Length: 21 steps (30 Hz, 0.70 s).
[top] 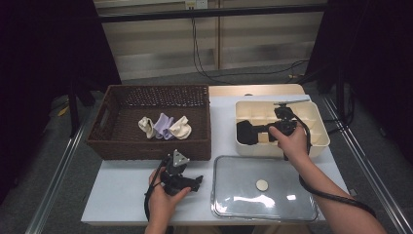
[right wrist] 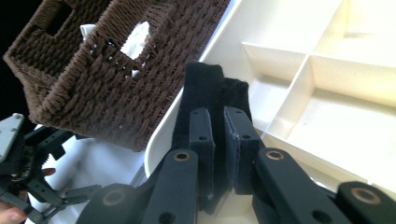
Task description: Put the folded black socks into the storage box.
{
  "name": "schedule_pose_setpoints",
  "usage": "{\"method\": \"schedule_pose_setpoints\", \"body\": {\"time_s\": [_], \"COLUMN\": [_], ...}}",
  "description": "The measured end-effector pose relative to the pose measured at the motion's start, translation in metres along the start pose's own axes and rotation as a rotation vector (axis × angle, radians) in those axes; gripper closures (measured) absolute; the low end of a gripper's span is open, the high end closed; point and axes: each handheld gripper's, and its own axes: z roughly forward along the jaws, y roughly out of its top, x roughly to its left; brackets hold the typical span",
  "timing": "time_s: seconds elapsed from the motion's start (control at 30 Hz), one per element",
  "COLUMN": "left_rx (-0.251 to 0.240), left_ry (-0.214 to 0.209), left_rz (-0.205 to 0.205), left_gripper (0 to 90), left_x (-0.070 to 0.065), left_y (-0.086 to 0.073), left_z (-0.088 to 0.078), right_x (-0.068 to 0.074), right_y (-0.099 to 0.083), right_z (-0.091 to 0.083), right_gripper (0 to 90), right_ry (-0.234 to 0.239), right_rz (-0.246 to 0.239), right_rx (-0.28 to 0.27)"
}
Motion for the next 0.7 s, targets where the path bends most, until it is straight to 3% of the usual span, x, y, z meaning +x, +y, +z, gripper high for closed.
{"method": "schedule_pose_setpoints", "body": {"time_s": [0.7], "left_rx": [-0.002], "left_ry": [0.000], "left_rz": [0.000], "left_gripper": [1.8], "left_x": [-0.0001], "left_y": [-0.0001], "left_z": [0.0001], "right_x": [0.0000], "right_y": [-0.0089], "right_z": [0.0081], "right_gripper": [82.4], "right_ry": [-0.068], "right_rz": [-0.051], "right_rx": [0.042]}}
